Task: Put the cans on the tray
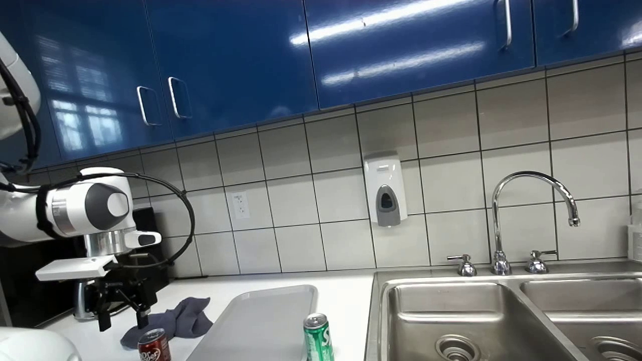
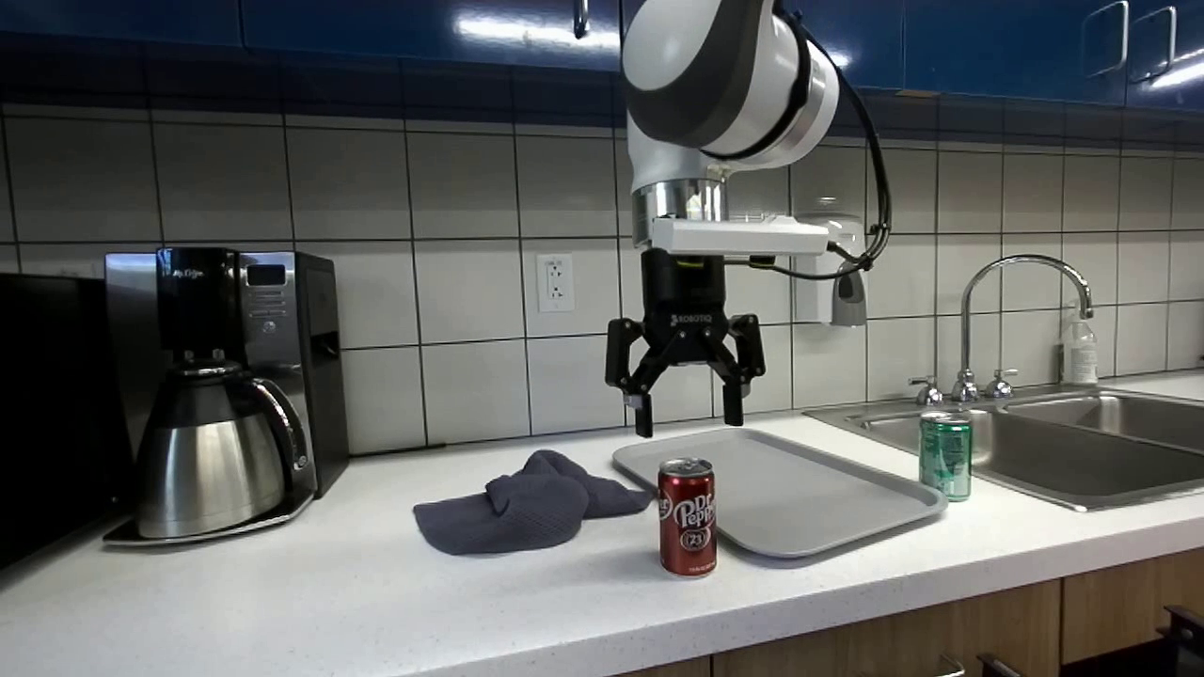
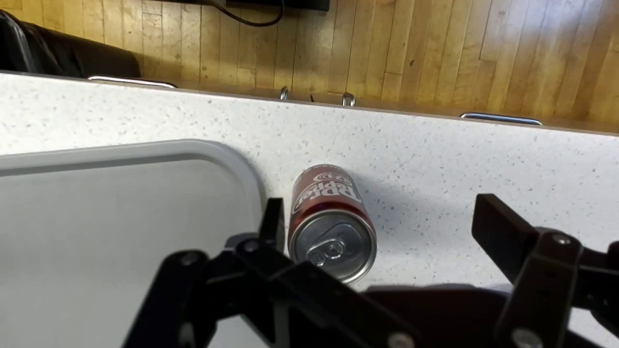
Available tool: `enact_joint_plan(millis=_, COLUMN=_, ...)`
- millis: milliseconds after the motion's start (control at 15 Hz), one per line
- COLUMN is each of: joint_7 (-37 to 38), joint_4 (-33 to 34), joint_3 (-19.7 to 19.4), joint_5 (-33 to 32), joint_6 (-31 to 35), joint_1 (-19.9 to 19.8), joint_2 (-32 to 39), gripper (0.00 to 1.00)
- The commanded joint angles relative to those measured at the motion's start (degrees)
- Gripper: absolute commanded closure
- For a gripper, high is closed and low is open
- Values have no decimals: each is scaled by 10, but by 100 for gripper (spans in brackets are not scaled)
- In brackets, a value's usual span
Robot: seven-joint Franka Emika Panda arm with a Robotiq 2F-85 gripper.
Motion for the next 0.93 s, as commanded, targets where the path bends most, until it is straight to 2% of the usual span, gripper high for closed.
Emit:
enact_joint_plan(millis=0, joint_7=36, joint_4=25, joint_3=1, joint_5=-37, joint_6=8, joint_1=1, joint_2=41, gripper=0)
enact_joint_plan(millis=867, joint_7=78, joint_4=59, joint_3=-31, joint_5=-98, joint_6=19, joint_1=1, joint_2=95, gripper=0)
